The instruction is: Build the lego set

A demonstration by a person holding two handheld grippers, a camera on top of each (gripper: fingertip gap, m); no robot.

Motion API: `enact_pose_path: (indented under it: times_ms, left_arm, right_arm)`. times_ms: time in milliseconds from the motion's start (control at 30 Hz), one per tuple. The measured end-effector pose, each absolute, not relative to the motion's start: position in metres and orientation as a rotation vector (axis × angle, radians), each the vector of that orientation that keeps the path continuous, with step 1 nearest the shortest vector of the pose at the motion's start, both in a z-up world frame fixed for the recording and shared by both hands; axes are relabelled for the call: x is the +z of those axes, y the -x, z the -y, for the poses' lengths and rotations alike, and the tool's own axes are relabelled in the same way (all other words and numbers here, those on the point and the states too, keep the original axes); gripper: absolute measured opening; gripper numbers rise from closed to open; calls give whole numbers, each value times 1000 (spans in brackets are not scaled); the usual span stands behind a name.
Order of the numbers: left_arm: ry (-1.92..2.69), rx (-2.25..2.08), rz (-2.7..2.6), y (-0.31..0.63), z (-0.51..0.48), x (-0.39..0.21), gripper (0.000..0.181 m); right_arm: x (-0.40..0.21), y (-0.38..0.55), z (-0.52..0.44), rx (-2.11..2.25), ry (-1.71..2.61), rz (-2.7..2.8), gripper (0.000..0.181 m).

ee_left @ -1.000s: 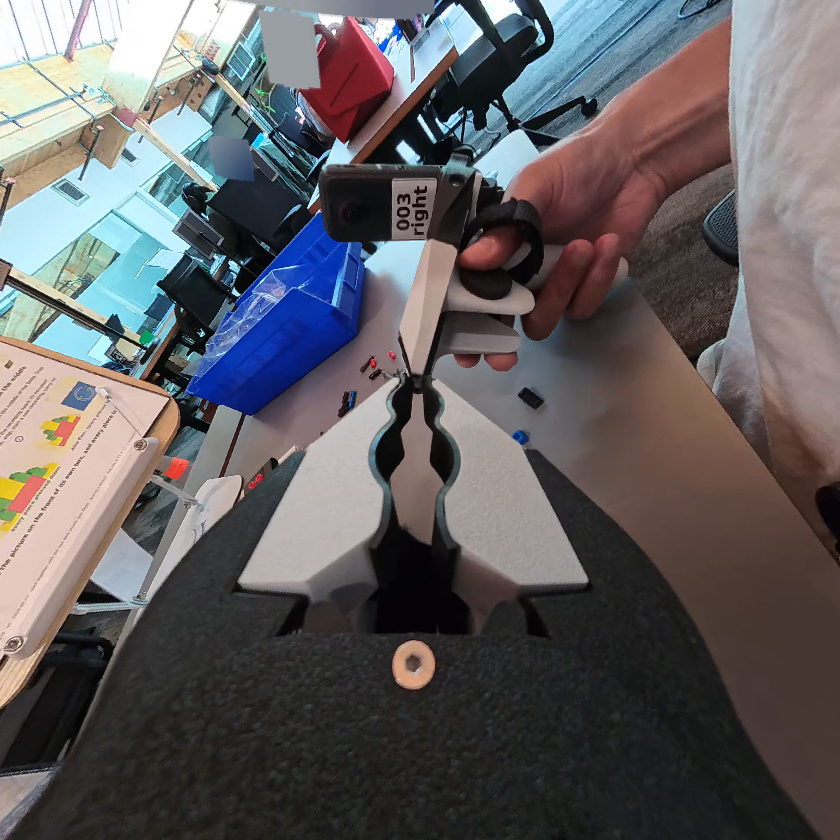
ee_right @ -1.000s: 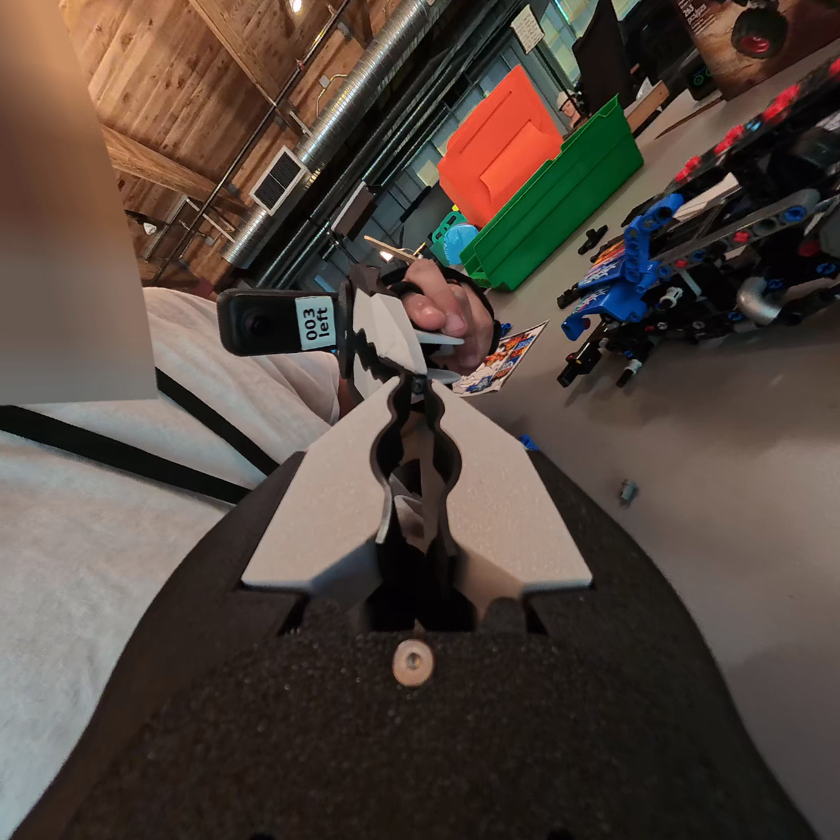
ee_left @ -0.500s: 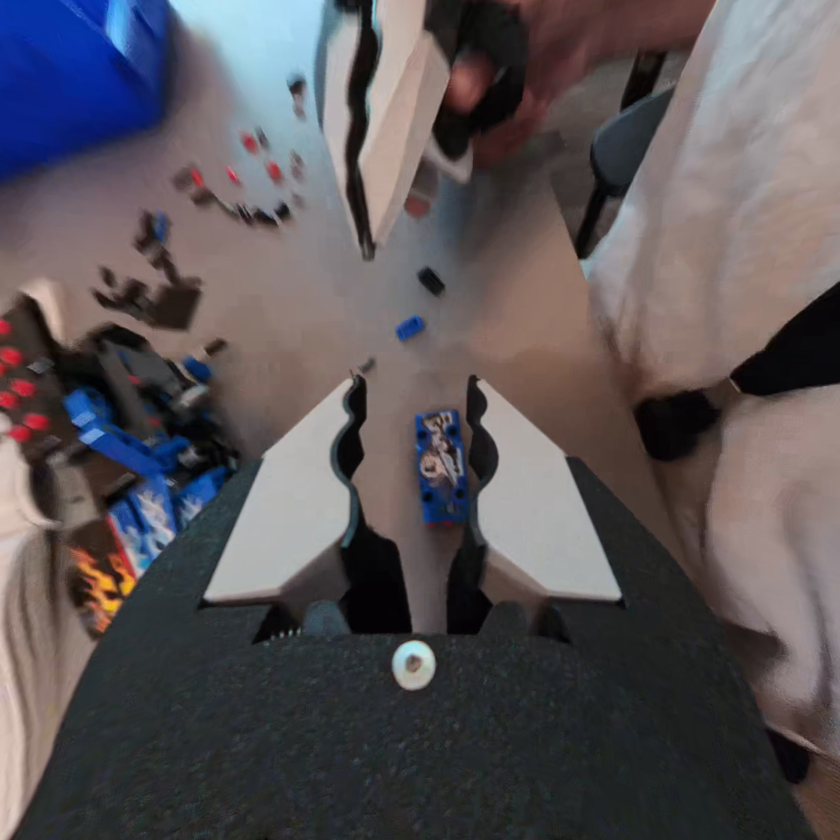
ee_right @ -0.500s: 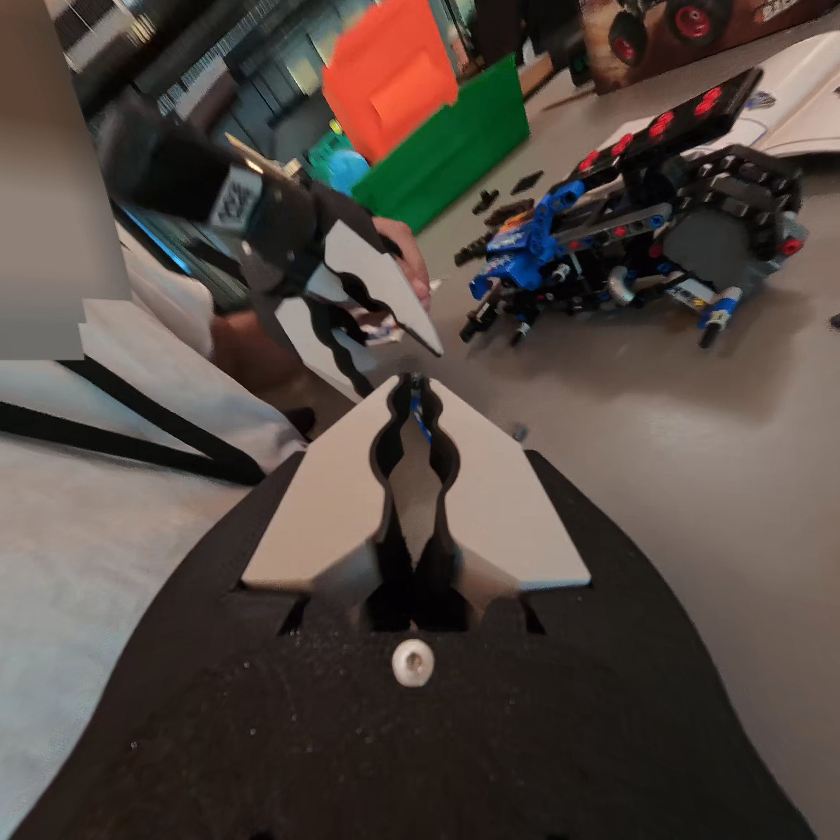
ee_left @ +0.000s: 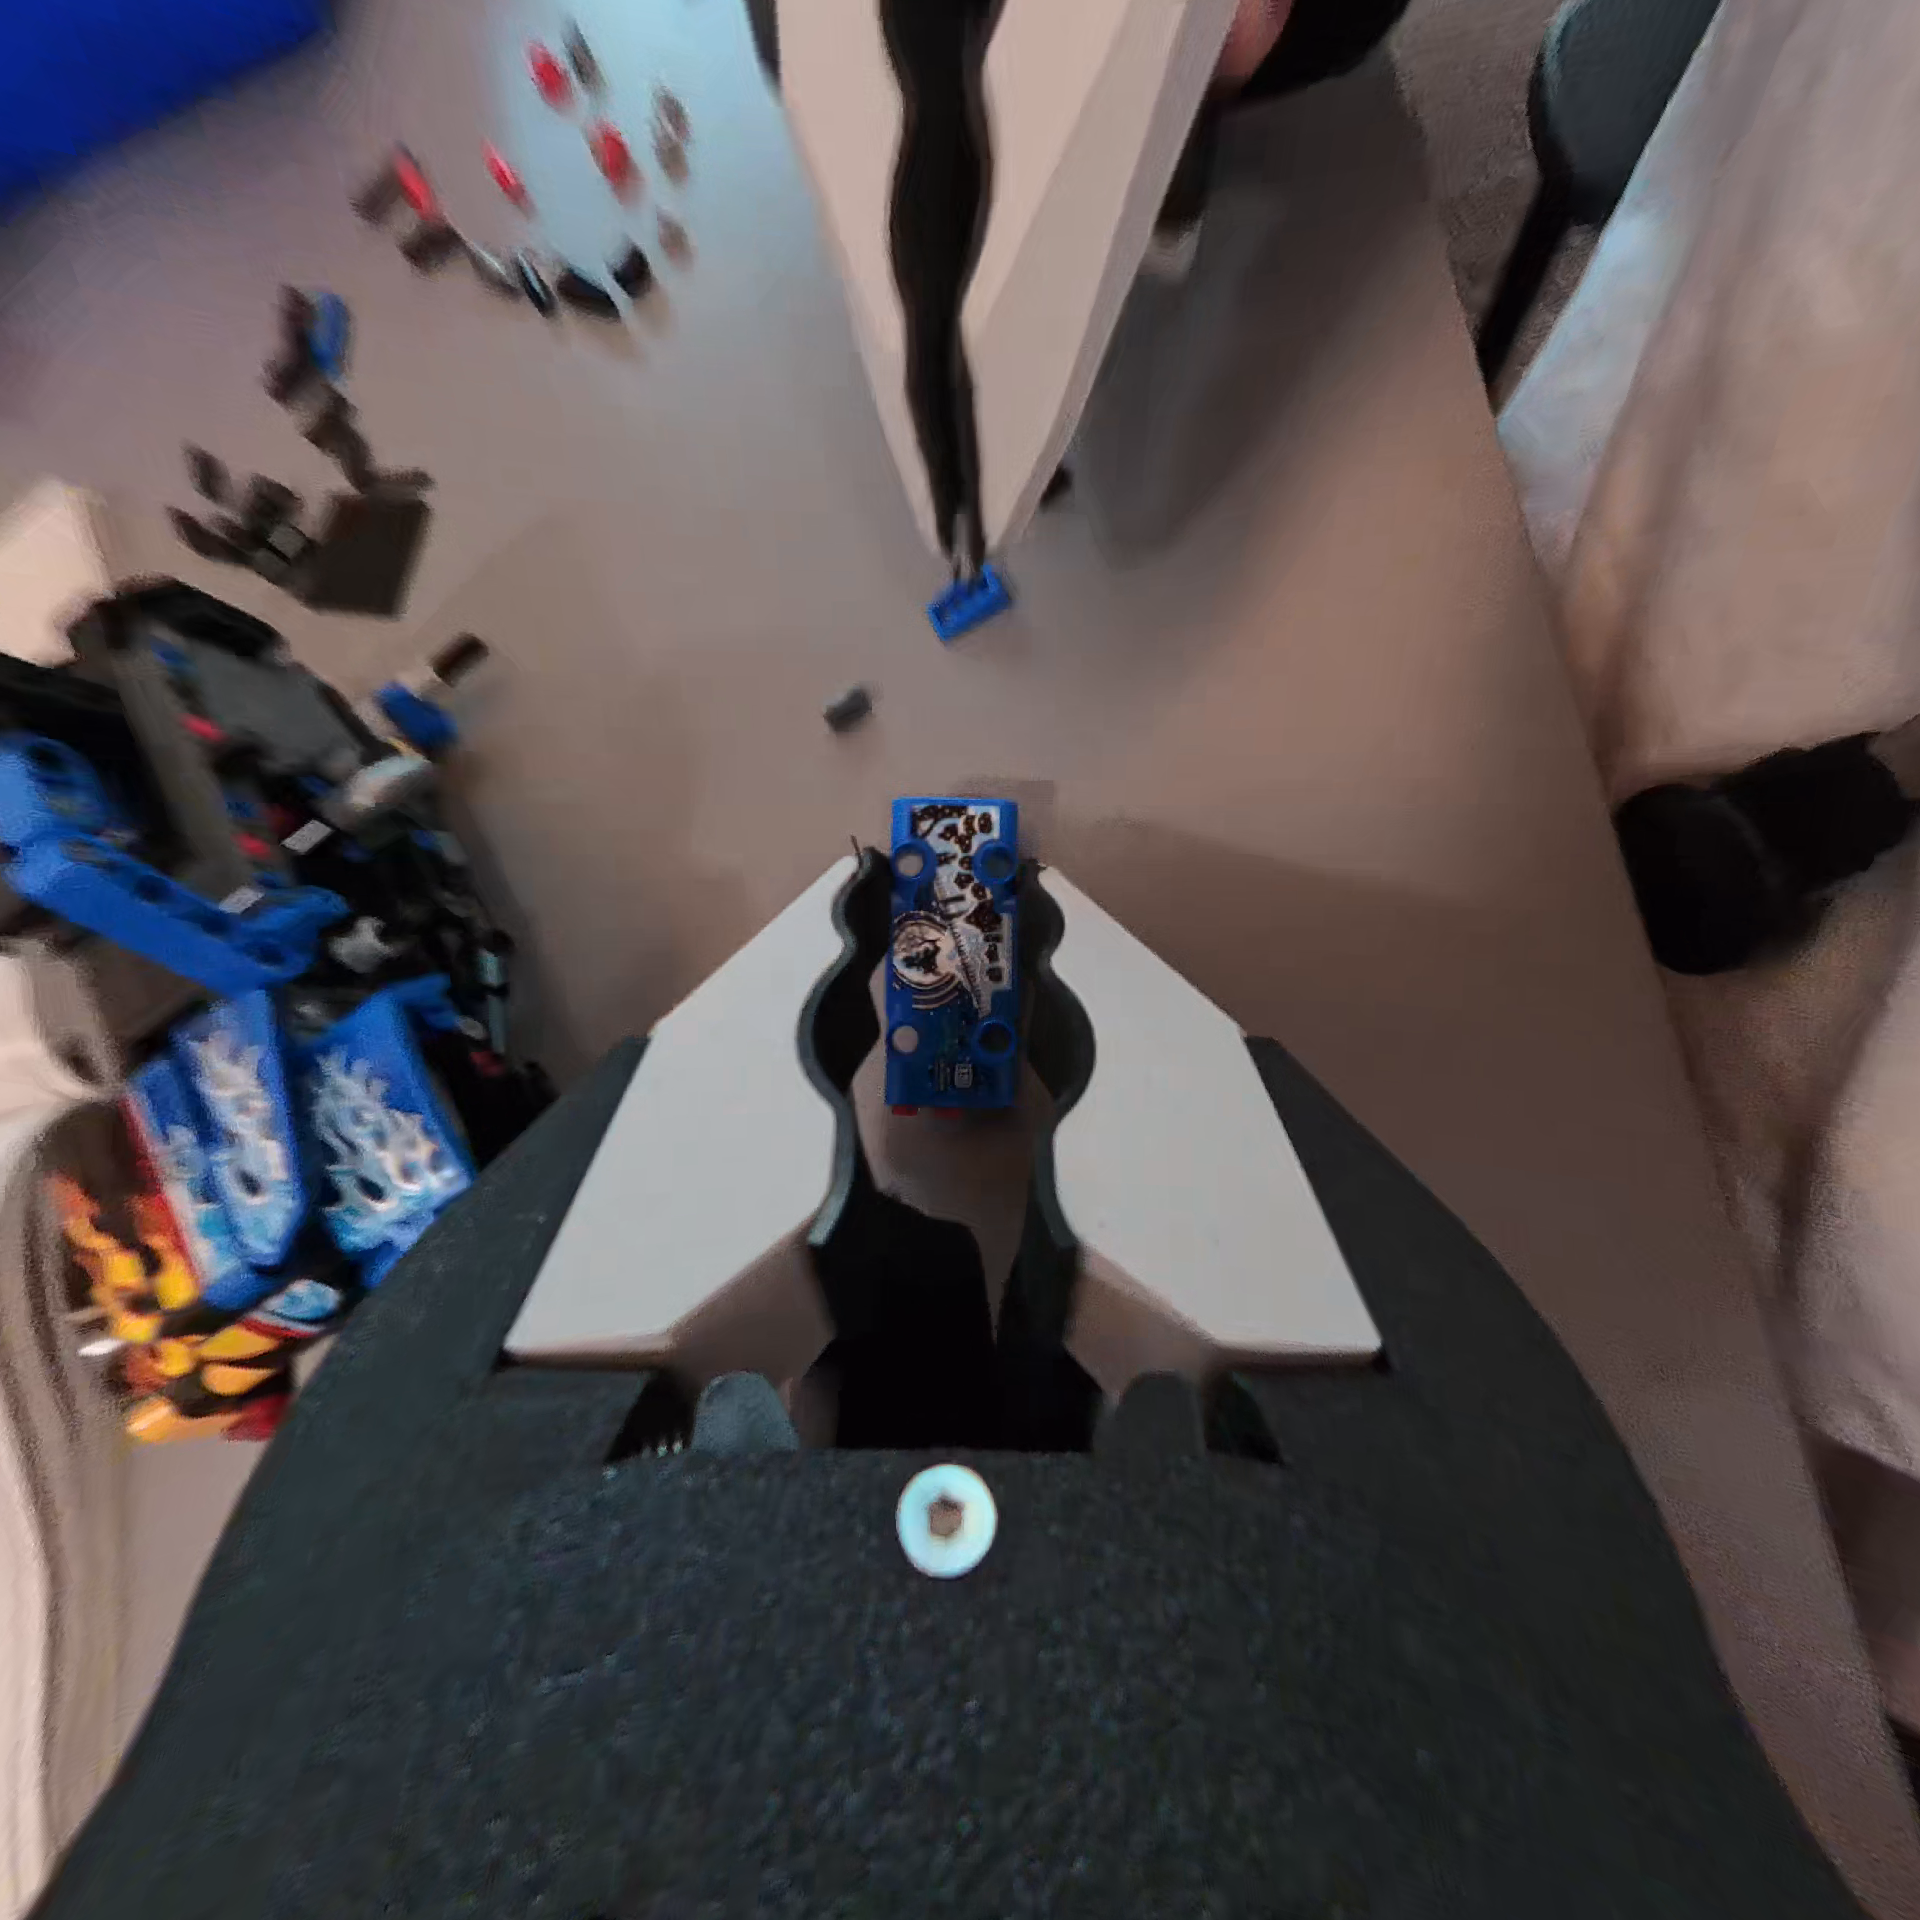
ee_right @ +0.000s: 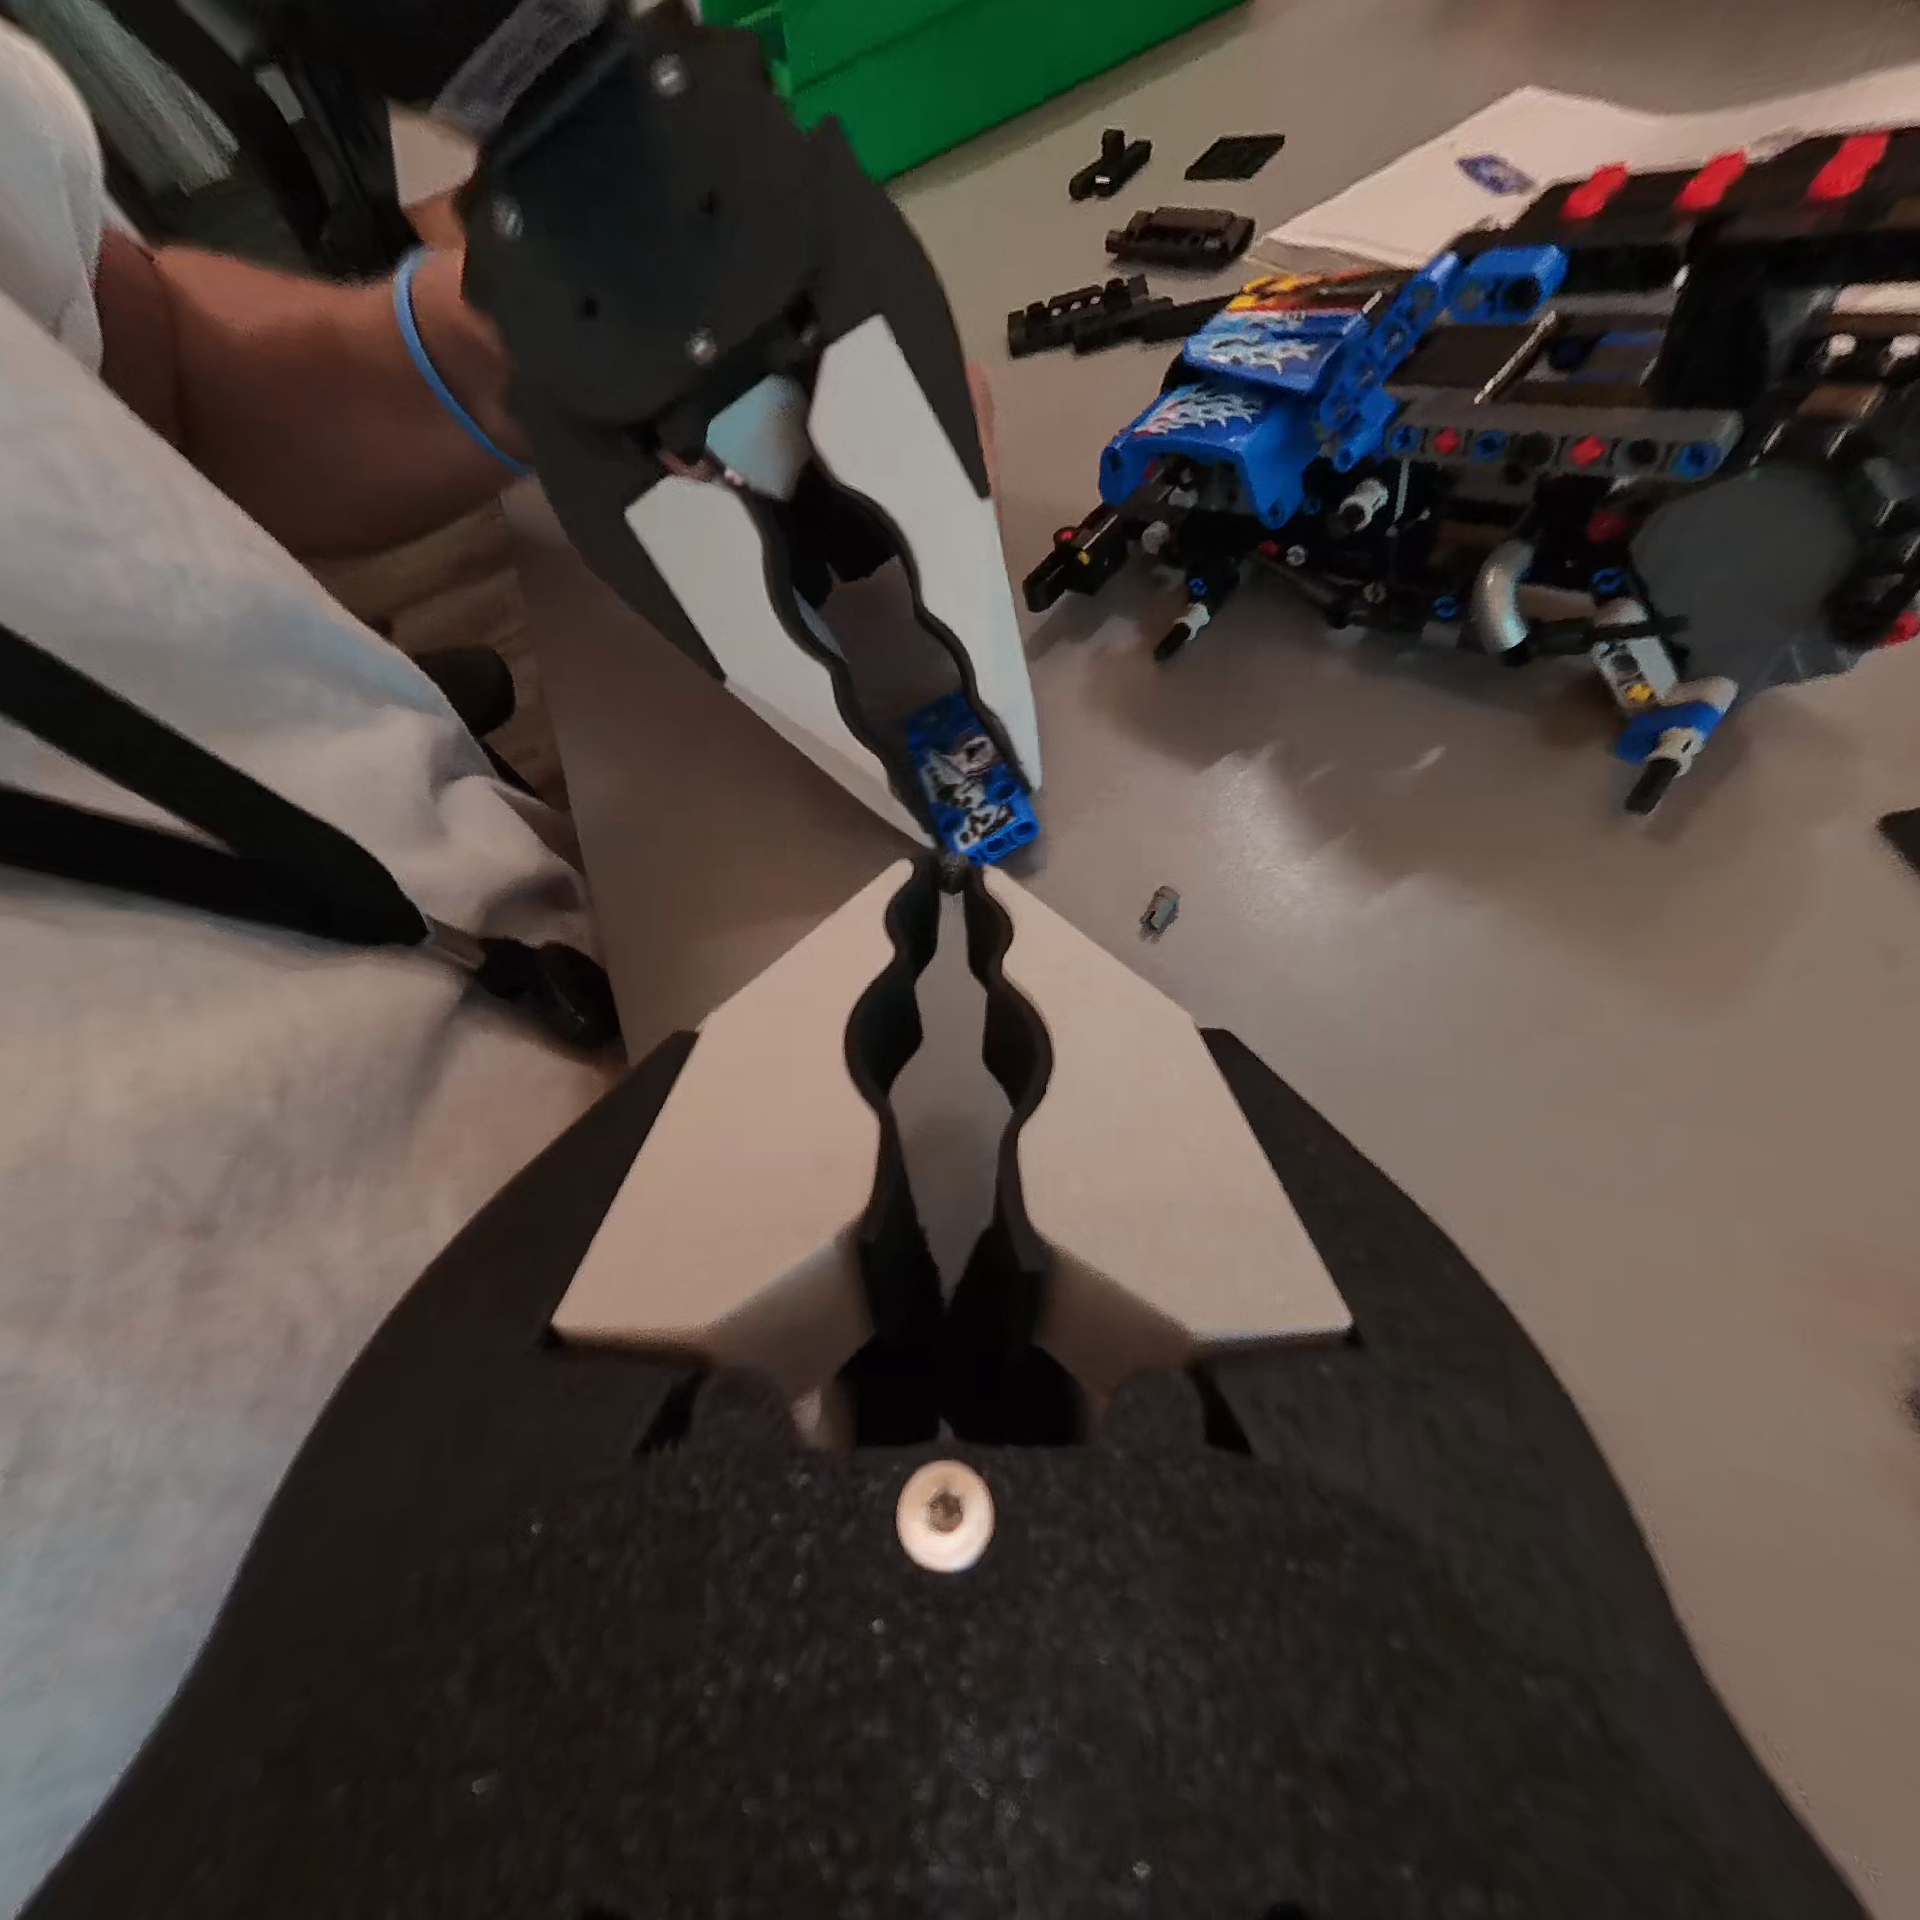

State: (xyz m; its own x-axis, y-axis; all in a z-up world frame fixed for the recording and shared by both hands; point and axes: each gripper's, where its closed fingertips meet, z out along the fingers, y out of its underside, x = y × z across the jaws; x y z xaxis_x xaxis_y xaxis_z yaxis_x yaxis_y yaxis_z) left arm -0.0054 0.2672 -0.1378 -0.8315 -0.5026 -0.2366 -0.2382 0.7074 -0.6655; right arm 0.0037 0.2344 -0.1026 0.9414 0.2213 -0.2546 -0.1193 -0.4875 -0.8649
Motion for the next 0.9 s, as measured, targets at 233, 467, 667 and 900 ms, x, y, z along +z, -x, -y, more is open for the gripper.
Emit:
enact_pose_path:
  times_ms: [233, 467, 667, 900]
  left_arm:
    - [426, -1022, -2160, -6, -256, -100, 22]
    - [384, -947, -2151, -8, -262, -108, 23]
    - [387, -988, -2119, -7, -259, -100, 22]
    - [394, -1003, -2110, -7, -256, -97, 22]
  right_arm:
    - [-97, -2, -246, 587, 1972, -86, 3]
    - [-93, -7, -250, 640, 1928, -152, 4]
    - [-93, -7, -252, 628, 1931, -153, 4]
    - [-91, -6, -250, 678, 1907, -165, 3]
